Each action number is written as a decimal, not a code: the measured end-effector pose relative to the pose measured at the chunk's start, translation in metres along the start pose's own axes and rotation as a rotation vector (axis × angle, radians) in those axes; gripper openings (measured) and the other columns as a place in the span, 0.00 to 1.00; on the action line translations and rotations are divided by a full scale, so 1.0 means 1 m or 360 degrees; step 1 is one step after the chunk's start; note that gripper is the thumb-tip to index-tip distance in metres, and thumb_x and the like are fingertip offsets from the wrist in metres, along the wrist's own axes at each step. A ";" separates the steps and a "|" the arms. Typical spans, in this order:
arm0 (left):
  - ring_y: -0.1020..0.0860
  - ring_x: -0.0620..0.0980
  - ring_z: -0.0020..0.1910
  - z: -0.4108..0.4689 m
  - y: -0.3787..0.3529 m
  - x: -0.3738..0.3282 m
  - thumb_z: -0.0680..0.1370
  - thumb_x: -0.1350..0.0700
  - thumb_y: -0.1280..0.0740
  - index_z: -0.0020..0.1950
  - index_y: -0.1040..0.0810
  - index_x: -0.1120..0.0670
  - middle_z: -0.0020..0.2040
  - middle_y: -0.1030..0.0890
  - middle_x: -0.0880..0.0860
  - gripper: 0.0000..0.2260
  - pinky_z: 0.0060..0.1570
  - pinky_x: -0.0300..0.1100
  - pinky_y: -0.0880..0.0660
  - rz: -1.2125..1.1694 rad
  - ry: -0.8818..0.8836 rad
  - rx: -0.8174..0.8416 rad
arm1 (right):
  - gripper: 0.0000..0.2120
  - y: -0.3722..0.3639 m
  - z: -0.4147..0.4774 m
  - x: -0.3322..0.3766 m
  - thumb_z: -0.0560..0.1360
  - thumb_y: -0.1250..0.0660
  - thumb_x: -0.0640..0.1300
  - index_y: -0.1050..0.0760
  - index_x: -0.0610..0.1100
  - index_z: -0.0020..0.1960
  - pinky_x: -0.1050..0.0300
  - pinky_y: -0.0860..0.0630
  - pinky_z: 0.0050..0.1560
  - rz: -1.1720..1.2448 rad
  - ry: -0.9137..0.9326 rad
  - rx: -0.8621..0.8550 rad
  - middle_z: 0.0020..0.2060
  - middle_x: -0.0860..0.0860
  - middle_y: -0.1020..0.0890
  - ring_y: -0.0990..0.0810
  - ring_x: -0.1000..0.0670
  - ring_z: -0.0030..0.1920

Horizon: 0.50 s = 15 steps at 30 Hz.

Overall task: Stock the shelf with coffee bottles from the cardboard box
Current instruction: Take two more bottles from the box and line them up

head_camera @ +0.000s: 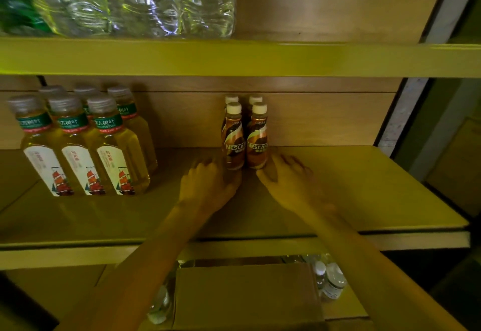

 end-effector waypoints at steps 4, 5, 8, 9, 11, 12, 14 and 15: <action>0.26 0.57 0.66 -0.055 0.018 -0.011 0.77 0.36 0.39 0.64 0.26 0.48 0.63 0.24 0.52 0.22 0.50 0.51 0.24 -0.0112 -0.0090 -0.0045 | 0.32 0.005 -0.052 0.003 0.80 0.48 0.66 0.39 0.50 0.77 0.44 0.39 0.74 -0.0094 0.0002 0.0070 0.77 0.49 0.35 0.40 0.45 0.77; 0.27 0.56 0.67 -0.069 0.021 -0.014 0.77 0.36 0.38 0.67 0.27 0.49 0.65 0.24 0.52 0.23 0.52 0.51 0.24 -0.0125 -0.0097 -0.0064 | 0.32 0.005 -0.064 0.003 0.80 0.48 0.66 0.40 0.50 0.77 0.45 0.39 0.74 -0.0085 0.0001 0.0073 0.77 0.50 0.36 0.40 0.46 0.77; 0.30 0.55 0.71 -0.106 0.023 -0.019 0.77 0.36 0.38 0.69 0.29 0.48 0.68 0.26 0.49 0.25 0.57 0.54 0.24 -0.0146 -0.0121 -0.0091 | 0.31 0.007 -0.101 0.006 0.80 0.48 0.66 0.40 0.51 0.78 0.45 0.39 0.74 -0.0075 0.0012 0.0061 0.77 0.50 0.36 0.40 0.46 0.78; 0.32 0.54 0.73 -0.117 0.020 -0.019 0.77 0.36 0.38 0.69 0.29 0.47 0.69 0.27 0.49 0.25 0.58 0.55 0.25 -0.0149 -0.0133 -0.0098 | 0.31 0.010 -0.113 0.007 0.80 0.48 0.66 0.40 0.51 0.77 0.45 0.37 0.73 -0.0089 0.0030 0.0032 0.77 0.51 0.36 0.39 0.46 0.77; 0.35 0.53 0.76 -0.138 0.015 -0.018 0.78 0.37 0.39 0.71 0.30 0.47 0.72 0.28 0.48 0.25 0.62 0.55 0.27 -0.0142 -0.0182 -0.0118 | 0.30 0.014 -0.137 0.009 0.80 0.47 0.65 0.38 0.50 0.77 0.46 0.35 0.72 -0.0098 0.0078 -0.0015 0.76 0.50 0.34 0.37 0.47 0.76; 0.36 0.53 0.76 -0.148 0.012 -0.016 0.78 0.37 0.39 0.71 0.29 0.47 0.73 0.29 0.49 0.25 0.64 0.55 0.28 -0.0150 -0.0206 -0.0137 | 0.30 0.014 -0.148 0.009 0.80 0.47 0.65 0.37 0.50 0.76 0.46 0.35 0.72 -0.0083 0.0092 -0.0024 0.76 0.50 0.33 0.37 0.46 0.76; 0.35 0.53 0.76 -0.170 0.008 -0.010 0.77 0.36 0.40 0.70 0.26 0.48 0.72 0.27 0.50 0.26 0.65 0.55 0.27 -0.0201 -0.0224 -0.0192 | 0.30 0.011 -0.171 0.006 0.80 0.47 0.66 0.35 0.50 0.75 0.44 0.33 0.72 -0.0046 0.0105 -0.0063 0.74 0.49 0.31 0.35 0.46 0.76; 0.34 0.53 0.75 -0.180 0.005 -0.006 0.77 0.35 0.41 0.69 0.25 0.49 0.71 0.26 0.50 0.26 0.64 0.55 0.26 -0.0235 -0.0218 -0.0213 | 0.30 0.008 -0.183 0.004 0.79 0.48 0.66 0.33 0.49 0.74 0.43 0.31 0.70 -0.0029 0.0106 -0.0093 0.73 0.49 0.29 0.34 0.46 0.75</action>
Point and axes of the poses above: each hand's wrist, its own z-axis towards the middle knuckle, its own y-axis out of the back of the hand, x = y × z, the point moved 5 cm from there along z, towards the middle knuckle
